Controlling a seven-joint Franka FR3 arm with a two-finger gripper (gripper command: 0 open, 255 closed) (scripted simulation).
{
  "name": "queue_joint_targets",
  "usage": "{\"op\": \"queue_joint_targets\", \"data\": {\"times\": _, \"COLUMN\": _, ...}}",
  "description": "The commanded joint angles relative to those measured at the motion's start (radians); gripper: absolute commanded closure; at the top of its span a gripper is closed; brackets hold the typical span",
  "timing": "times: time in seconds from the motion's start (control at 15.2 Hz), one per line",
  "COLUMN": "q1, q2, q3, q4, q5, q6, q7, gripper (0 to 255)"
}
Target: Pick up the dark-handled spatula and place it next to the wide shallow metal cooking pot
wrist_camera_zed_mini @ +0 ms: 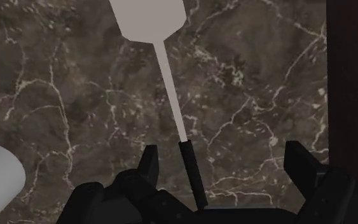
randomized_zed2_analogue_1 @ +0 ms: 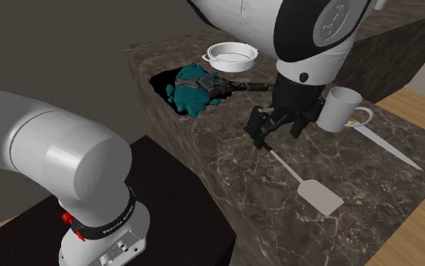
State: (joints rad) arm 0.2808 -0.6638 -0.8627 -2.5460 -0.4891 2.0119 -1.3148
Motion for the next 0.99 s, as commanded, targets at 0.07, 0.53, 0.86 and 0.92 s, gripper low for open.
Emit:
{"op": "queue_joint_targets", "data": {"times": 0.07, "q1": 0.123, "q2": 0.100, "q3": -0.157, "q4": 0.048, "q5": 0.006, "q6": 0.095, "q7": -0.197, "gripper": 0}}
{"op": "queue_joint_targets", "data": {"times": 0.53, "q1": 0.185, "q2": 0.167, "q3": -0.252, "q4": 0.015, "q5": 0.007, "q6": 0.205, "q7": -0.231, "gripper": 0}}
{"op": "queue_joint_targets", "data": {"times": 0.86, "q1": 0.199, "q2": 0.183, "q3": -0.273, "q4": 0.005, "q5": 0.009, "q6": 0.232, "q7": -0.235, "gripper": 0}}
{"op": "queue_joint_targets", "data": {"times": 0.92, "q1": 0.199, "q2": 0.183, "q3": -0.273, "q4": 0.005, "q5": 0.009, "q6": 0.232, "q7": -0.235, "gripper": 0}}
